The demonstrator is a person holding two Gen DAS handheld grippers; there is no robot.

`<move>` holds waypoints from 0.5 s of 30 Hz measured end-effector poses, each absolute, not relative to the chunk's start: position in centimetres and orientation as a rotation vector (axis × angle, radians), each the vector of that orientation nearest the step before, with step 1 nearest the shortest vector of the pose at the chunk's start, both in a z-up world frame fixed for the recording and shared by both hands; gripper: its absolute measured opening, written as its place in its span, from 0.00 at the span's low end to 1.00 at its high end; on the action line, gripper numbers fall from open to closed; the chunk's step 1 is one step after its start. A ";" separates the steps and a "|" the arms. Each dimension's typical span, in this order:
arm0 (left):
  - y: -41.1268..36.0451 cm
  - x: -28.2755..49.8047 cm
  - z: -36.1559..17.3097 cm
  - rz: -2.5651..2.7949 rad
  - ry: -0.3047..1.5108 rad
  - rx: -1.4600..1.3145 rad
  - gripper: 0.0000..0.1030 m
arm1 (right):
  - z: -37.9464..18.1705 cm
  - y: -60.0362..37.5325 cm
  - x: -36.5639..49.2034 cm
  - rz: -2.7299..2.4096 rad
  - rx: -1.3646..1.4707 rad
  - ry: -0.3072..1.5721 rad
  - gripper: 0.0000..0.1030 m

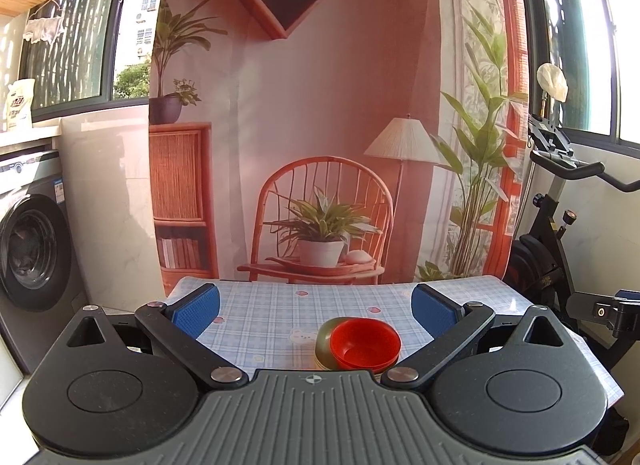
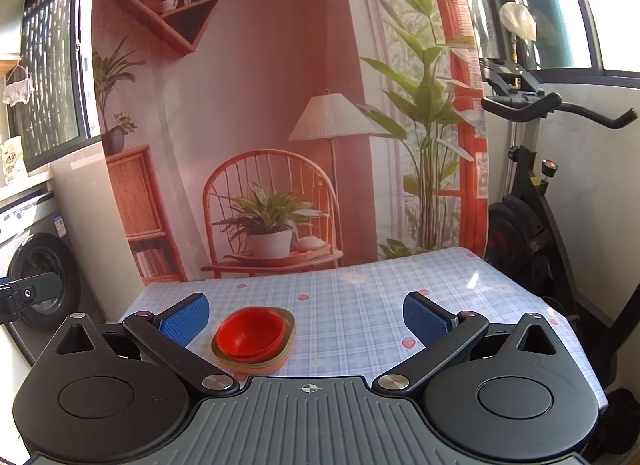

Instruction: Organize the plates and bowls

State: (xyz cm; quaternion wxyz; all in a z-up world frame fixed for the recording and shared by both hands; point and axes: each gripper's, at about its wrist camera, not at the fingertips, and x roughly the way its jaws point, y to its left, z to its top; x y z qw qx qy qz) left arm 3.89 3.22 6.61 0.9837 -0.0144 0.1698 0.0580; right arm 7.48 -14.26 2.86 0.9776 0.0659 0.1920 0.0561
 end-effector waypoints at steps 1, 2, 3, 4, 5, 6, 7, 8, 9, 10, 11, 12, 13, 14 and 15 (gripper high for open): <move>3.2 3.9 6.6 0.117 0.342 -0.030 1.00 | 2.9 -14.2 7.4 0.112 0.133 0.386 1.00; 3.3 3.9 6.6 0.117 0.342 -0.030 1.00 | 2.9 -14.2 7.5 0.112 0.134 0.387 1.00; 3.2 3.9 6.6 0.117 0.341 -0.030 1.00 | 2.9 -14.2 7.5 0.112 0.134 0.387 1.00; 3.2 3.9 6.6 0.116 0.341 -0.031 1.00 | 2.9 -14.2 7.5 0.111 0.133 0.386 1.00; 3.3 3.9 6.6 0.115 0.342 -0.031 1.00 | 2.9 -14.2 7.5 0.111 0.133 0.386 1.00; 3.3 4.0 6.6 0.115 0.343 -0.032 1.00 | 2.9 -14.3 7.5 0.111 0.133 0.387 1.00; 3.3 4.0 6.6 0.115 0.344 -0.033 1.00 | 2.9 -14.2 7.4 0.111 0.133 0.387 1.00; 3.4 4.0 6.6 0.114 0.345 -0.035 1.00 | 2.9 -14.2 7.5 0.111 0.134 0.387 1.00; 3.4 4.0 6.6 0.114 0.346 -0.037 1.00 | 2.9 -14.2 7.5 0.111 0.134 0.387 1.00; 3.4 4.1 6.5 0.114 0.347 -0.038 1.00 | 2.9 -14.2 7.5 0.111 0.136 0.389 1.00; 3.5 4.1 6.5 0.113 0.349 -0.039 1.00 | 2.8 -14.2 7.5 0.111 0.137 0.391 1.00; 3.5 4.1 6.5 0.112 0.348 -0.040 1.00 | 2.7 -14.2 7.5 0.112 0.138 0.393 1.00; 3.5 4.2 6.4 0.111 0.349 -0.041 1.00 | 2.7 -14.2 7.5 0.113 0.140 0.395 1.00; 3.6 4.2 6.4 0.111 0.351 -0.041 1.00 | 2.6 -14.2 7.6 0.113 0.141 0.397 1.00; 3.6 4.3 6.3 0.111 0.354 -0.043 1.00 | 2.6 -14.3 7.6 0.114 0.142 0.399 1.00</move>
